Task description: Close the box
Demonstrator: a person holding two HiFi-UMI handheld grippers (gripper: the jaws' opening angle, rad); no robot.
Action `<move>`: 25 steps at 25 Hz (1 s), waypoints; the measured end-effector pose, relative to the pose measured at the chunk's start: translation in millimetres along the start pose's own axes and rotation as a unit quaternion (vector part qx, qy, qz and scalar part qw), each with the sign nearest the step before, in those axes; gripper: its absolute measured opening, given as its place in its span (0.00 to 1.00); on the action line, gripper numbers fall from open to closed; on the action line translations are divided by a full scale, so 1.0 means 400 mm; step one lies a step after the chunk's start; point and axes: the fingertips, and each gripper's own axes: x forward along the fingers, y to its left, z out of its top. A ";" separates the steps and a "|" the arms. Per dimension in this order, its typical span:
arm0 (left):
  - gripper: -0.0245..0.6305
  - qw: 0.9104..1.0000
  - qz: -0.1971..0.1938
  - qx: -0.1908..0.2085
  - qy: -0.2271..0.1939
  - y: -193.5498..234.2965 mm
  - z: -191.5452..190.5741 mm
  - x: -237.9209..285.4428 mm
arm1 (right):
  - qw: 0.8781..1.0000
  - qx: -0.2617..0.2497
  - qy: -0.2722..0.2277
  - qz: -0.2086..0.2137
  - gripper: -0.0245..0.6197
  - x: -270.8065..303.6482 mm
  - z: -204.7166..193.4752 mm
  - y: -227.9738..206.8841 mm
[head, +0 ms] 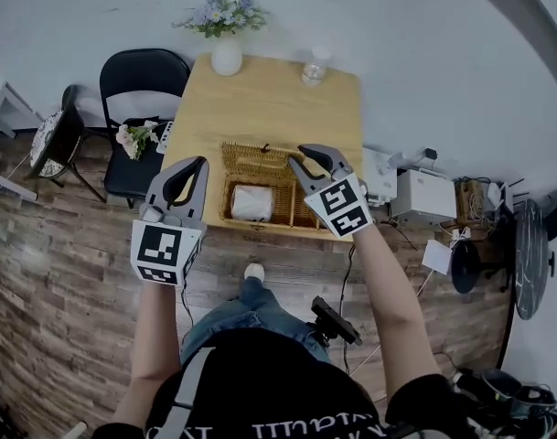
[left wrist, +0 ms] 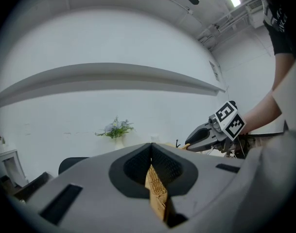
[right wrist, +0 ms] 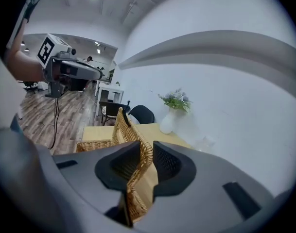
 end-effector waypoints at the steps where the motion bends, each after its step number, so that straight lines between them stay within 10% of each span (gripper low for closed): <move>1: 0.05 1.000 -0.002 -0.001 0.000 -0.001 -0.001 -0.010 | 1.000 0.004 0.002 0.002 0.18 -0.011 0.000 0.013; 25: 0.05 0.999 -0.015 -0.037 0.003 0.002 -0.043 -0.117 | 0.960 -0.015 0.215 0.181 0.22 -0.067 -0.238 0.328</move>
